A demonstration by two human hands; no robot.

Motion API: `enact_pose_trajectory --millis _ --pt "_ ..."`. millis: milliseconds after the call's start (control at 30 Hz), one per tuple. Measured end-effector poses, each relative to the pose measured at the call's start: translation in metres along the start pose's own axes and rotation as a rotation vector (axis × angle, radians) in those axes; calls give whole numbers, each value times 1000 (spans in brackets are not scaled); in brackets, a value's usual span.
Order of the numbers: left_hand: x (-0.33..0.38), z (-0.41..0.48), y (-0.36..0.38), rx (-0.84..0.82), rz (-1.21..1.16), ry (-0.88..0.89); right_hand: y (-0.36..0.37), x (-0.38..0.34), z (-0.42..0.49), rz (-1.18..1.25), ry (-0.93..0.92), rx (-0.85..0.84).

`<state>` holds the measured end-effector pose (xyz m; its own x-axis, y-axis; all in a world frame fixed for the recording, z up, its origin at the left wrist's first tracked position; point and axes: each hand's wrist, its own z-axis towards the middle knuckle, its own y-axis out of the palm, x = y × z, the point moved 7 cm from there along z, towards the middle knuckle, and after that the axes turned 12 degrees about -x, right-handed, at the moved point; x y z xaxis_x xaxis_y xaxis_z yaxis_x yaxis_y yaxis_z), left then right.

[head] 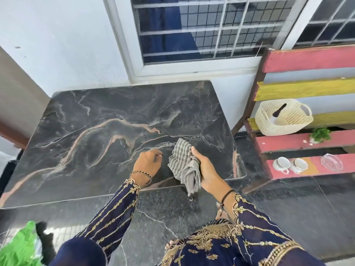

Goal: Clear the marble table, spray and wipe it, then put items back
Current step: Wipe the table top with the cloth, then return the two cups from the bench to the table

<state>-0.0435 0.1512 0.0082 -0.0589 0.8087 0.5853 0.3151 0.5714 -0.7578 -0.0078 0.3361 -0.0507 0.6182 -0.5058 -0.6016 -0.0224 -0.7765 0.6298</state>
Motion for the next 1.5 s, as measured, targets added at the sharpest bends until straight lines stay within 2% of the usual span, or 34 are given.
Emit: enact_pose_trajectory --millis 200,400,700,833,967,1067,1167,1233,1400,1500 --pt "100 49 38 -86 -11 112 -67 -71 -9 229 -129 29" --pt "216 119 123 -182 -97 143 -171 -152 -20 363 -230 24" --pt "372 237 266 -310 -123 143 -382 -299 -23 347 -368 318" --pt "396 268 315 -353 -161 90 -461 -367 -9 381 -447 420" --pt "401 290 348 -397 -156 61 -512 -421 17 328 -435 503" --pt "401 304 365 -401 -128 52 -548 -442 40 200 -398 580" --pt "398 314 388 -437 -104 38 -573 -444 51 65 -330 623" --pt "397 318 399 -462 -86 36 -581 -437 49 67 -325 669" --pt "399 317 426 -531 -29 9 -587 -398 35 135 -289 654" --pt "401 314 442 -586 27 -6 -585 -375 17 81 -276 656"
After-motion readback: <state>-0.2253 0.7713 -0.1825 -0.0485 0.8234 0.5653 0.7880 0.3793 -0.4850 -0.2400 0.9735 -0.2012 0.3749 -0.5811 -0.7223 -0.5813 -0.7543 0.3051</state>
